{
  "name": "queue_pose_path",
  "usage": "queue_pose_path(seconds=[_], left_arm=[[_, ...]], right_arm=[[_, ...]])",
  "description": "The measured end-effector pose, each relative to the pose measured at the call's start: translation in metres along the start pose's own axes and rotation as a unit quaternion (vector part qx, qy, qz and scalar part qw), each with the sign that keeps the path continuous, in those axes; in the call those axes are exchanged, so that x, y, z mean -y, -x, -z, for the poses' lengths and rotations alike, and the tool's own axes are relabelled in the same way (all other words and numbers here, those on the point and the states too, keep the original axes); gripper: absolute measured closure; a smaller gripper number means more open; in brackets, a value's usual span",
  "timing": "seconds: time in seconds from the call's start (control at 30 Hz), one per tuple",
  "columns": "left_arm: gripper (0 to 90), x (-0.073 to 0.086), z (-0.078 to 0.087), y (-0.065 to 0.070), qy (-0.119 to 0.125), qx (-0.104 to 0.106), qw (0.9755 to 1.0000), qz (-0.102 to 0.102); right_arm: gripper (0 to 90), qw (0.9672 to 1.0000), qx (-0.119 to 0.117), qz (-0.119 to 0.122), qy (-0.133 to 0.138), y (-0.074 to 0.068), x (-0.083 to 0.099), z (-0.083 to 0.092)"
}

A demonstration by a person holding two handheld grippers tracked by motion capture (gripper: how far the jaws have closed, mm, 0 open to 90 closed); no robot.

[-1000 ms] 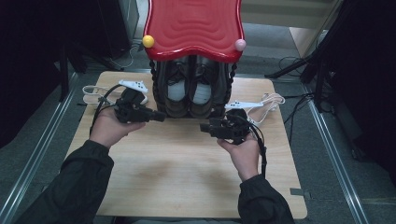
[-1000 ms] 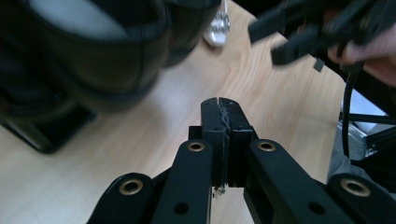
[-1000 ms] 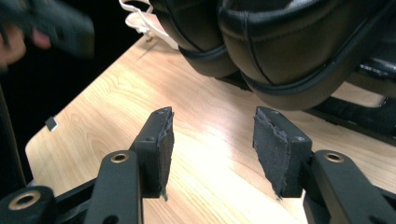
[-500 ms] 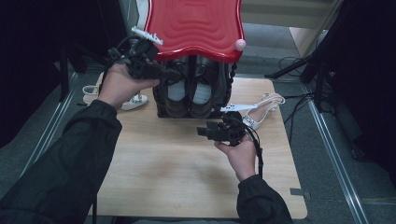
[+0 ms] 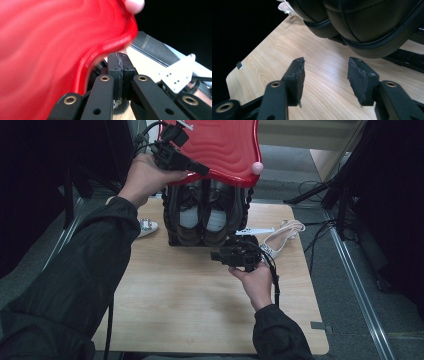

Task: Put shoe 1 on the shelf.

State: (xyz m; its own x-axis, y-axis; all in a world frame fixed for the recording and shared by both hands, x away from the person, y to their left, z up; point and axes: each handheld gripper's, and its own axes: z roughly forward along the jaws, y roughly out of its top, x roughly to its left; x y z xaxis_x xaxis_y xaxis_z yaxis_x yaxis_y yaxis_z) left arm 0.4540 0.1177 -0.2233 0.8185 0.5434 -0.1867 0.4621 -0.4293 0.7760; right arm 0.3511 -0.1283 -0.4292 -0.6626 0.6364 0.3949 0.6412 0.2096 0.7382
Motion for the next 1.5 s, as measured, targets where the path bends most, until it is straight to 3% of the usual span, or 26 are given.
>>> queue_pose_path(seconds=[0.07, 0.1, 0.27, 0.37, 0.5, 0.93, 1.13, 1.5], left_arm=[[90.0, -0.009, -0.003, -0.004, 0.002, -0.006, 1.0000, 0.005], [90.0, -0.015, -0.005, -0.008, 0.005, -0.008, 1.0000, 0.003], [90.0, -0.020, -0.014, -0.017, 0.006, -0.013, 0.9998, 0.012], [90.0, -0.020, -0.022, -0.025, -0.001, -0.020, 0.9996, 0.017], [90.0, -0.019, -0.026, -0.030, -0.005, -0.021, 0.9996, 0.020], [90.0, -0.017, -0.027, -0.032, 0.000, -0.022, 0.9995, 0.022], [90.0, -0.018, -0.028, -0.033, -0.003, -0.026, 0.9994, 0.022], [90.0, -0.017, -0.028, -0.034, -0.003, -0.021, 0.9994, 0.028]], right_arm=[[56.7, 1.0000, 0.001, 0.000, 0.000, 0.001, -0.002, -0.001], [64.8, 1.0000, 0.000, 0.004, 0.000, 0.002, -0.005, -0.003], [89.2, 0.9999, -0.009, -0.009, -0.005, 0.006, -0.015, -0.011], [90.0, 0.9997, -0.020, -0.015, -0.008, 0.006, -0.021, -0.019], [90.0, 0.9999, -0.010, -0.008, -0.009, 0.007, -0.028, -0.025], [90.0, 0.9999, -0.010, -0.005, -0.008, 0.009, -0.032, -0.022], [90.0, 0.9998, -0.005, -0.017, 0.003, 0.013, -0.036, -0.018], [90.0, 0.9991, 0.031, -0.023, 0.020, 0.024, -0.046, -0.010]])
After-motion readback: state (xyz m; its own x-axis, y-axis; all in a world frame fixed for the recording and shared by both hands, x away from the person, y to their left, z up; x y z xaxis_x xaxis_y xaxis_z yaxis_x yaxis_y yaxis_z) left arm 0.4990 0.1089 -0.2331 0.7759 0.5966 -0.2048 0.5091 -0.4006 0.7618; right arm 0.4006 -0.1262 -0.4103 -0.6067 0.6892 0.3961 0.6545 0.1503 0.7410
